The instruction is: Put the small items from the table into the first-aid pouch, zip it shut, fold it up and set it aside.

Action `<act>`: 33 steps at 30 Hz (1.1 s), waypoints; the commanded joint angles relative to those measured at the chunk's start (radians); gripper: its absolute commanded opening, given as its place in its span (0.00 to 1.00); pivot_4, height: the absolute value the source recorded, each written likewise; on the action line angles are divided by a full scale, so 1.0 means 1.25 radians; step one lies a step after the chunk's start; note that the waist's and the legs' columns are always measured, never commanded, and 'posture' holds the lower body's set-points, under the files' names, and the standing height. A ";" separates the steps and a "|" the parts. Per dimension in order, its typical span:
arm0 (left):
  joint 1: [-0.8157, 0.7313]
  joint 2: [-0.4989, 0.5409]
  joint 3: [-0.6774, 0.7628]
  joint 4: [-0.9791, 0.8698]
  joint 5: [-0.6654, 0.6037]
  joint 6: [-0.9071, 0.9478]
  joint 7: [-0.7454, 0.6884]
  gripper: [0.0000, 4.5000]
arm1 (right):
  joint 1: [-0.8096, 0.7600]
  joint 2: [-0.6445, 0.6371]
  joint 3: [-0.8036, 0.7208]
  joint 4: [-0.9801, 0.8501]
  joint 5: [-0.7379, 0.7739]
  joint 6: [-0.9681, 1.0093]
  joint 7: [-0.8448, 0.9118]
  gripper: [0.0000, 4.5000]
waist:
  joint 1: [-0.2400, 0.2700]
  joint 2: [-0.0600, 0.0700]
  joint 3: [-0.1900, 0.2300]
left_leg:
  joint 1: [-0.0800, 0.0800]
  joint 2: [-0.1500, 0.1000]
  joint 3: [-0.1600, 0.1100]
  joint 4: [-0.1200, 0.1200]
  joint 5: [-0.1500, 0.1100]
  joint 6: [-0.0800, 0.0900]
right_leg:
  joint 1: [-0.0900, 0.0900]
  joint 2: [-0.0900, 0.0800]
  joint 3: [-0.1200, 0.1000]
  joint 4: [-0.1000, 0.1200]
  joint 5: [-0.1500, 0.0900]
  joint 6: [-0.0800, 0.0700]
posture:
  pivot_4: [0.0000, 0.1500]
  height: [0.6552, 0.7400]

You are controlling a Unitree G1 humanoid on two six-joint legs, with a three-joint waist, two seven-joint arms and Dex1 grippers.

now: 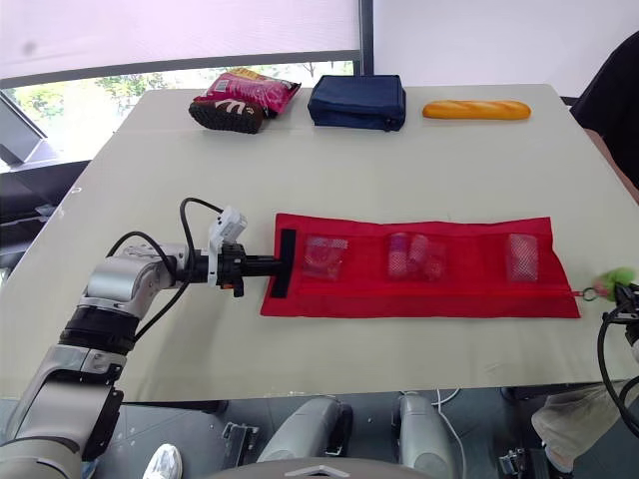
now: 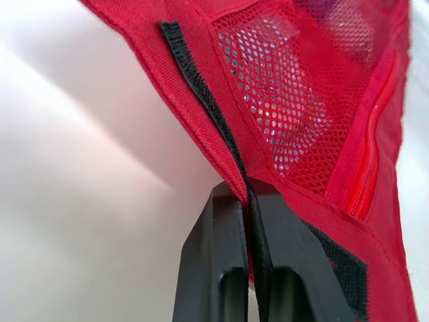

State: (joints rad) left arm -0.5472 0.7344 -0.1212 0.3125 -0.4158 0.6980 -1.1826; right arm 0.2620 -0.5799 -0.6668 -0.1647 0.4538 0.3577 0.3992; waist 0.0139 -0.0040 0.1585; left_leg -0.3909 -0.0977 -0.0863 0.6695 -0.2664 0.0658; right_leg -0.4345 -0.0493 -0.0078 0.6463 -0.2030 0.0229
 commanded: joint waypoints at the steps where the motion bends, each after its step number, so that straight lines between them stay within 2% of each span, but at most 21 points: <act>1: -0.017 0.039 0.022 0.024 0.024 -0.022 -0.014 0.00 | 0.026 0.006 -0.051 -0.080 0.097 0.040 0.046 0.51 | 0.000 0.000 0.000 | 0.000 0.000 0.000 0.000 0.000 0.000 | 0.000 0.000 0.000 0.000 0.000 0.000 | 1.00 0.99; 4: -0.017 0.072 0.035 0.052 0.033 -0.026 -0.028 0.00 | 0.077 0.019 -0.047 -0.162 0.183 0.086 0.094 0.83 | -0.001 0.000 0.000 | 0.000 0.001 0.000 0.000 0.000 0.000 | 0.000 0.000 0.000 0.000 0.000 0.000 | 1.00 0.99; 6: -0.009 0.093 0.038 0.068 0.043 -0.035 -0.037 0.00 | 0.107 0.025 -0.042 -0.203 0.223 0.109 0.115 0.99 | -0.002 0.000 0.000 | 0.000 0.001 0.000 0.000 -0.001 0.002 | 0.000 0.000 0.000 0.000 0.000 0.000 | 1.00 0.99; 11: -0.018 0.119 0.041 0.124 0.071 -0.066 -0.041 0.00 | 0.151 0.057 0.015 -0.277 0.295 0.171 0.111 0.99 | 0.000 0.000 0.000 | 0.000 0.001 0.000 0.000 -0.002 0.003 | 0.000 0.000 0.000 0.000 0.000 0.000 | 1.00 0.99; 13: -0.023 0.121 0.040 0.136 0.081 -0.077 -0.045 0.00 | 0.147 0.074 0.040 -0.280 0.285 0.168 0.093 0.99 | 0.001 0.000 0.000 | 0.000 0.001 0.000 0.000 -0.002 0.002 | 0.000 0.000 0.000 0.000 0.000 0.000 | 1.00 0.99; 17: -0.032 0.115 0.038 0.142 0.089 -0.083 -0.054 0.00 | 0.134 0.120 0.077 -0.313 0.344 0.195 0.059 0.99 | 0.000 0.000 0.000 | 0.000 0.001 0.000 0.000 -0.001 0.002 | 0.000 0.000 0.000 0.000 0.000 0.000 | 1.00 0.99; 24: -0.034 0.103 0.037 0.130 0.093 -0.078 -0.058 0.00 | 0.142 0.129 0.156 -0.295 0.243 0.184 0.001 0.99 | 0.001 0.000 0.000 | 0.000 0.001 0.000 0.000 -0.001 0.001 | 0.000 0.000 0.000 0.000 0.000 0.000 | 1.00 0.99; 31: -0.047 0.097 0.069 0.148 0.094 -0.142 -0.055 0.00 | 0.079 0.126 0.199 -0.239 0.166 0.163 -0.020 0.99 | 0.000 0.000 0.000 | 0.000 0.001 0.000 0.000 0.000 0.000 | 0.000 0.000 0.000 0.000 0.000 0.000 | 1.00 0.99; 33: -0.054 0.102 0.077 0.155 0.094 -0.142 -0.050 0.15 | 0.076 0.128 0.203 -0.234 0.159 0.162 -0.016 1.00 | 0.000 0.000 0.000 | 0.000 0.001 0.000 0.000 0.000 0.000 | 0.000 0.000 0.000 0.000 0.000 0.000 | 1.00 0.99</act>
State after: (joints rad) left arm -0.5868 0.8467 -0.0714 0.4993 -0.2975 0.5421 -1.2527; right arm 0.3542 -0.4184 -0.4126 -0.4530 0.6646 0.5763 0.3759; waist 0.0141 -0.0039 0.1588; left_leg -0.3910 -0.0969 -0.0866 0.6691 -0.2666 0.0658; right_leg -0.4347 -0.0489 -0.0085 0.6458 -0.2031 0.0229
